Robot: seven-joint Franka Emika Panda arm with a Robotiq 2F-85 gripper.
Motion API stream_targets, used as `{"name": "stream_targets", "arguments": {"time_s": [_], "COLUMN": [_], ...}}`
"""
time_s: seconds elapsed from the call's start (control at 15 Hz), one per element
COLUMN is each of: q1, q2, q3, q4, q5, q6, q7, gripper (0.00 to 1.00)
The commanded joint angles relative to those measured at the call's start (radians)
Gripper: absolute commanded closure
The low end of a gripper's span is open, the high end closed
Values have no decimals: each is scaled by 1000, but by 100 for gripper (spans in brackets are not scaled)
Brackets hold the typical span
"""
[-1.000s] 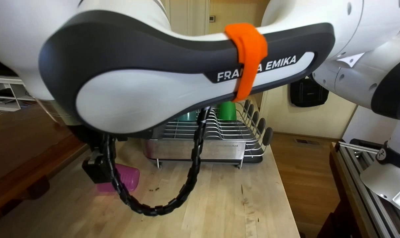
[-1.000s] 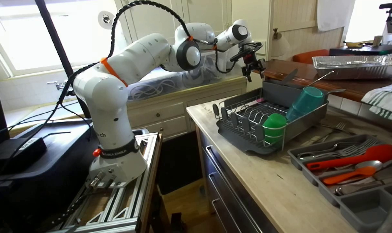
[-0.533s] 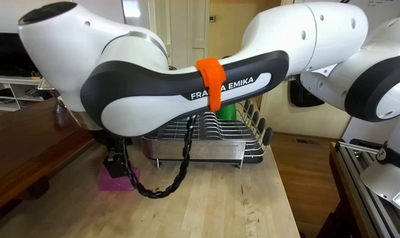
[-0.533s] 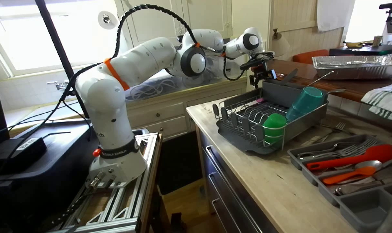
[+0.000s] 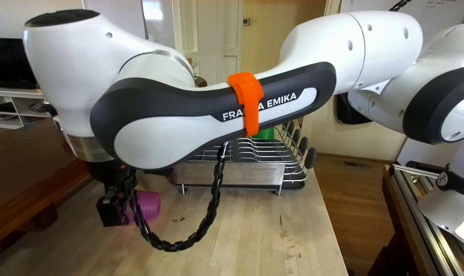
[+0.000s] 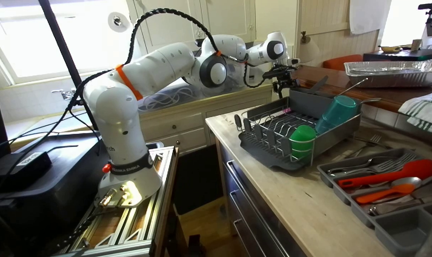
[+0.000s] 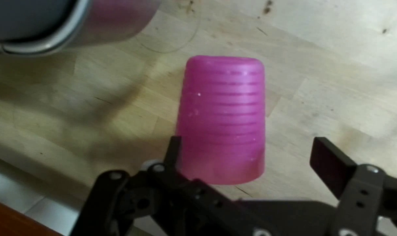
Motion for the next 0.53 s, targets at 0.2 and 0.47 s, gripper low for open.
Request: {"name": "stream_targets", "arguments": {"time_s": [0.2,0.47], "q1": [9,15], "q2": [26,45], "q3": [-21,-39], "q4": [1,12], "q5": [7,-3], "q6": [65,78], "q7": [139,168], "gripper": [0,0]}}
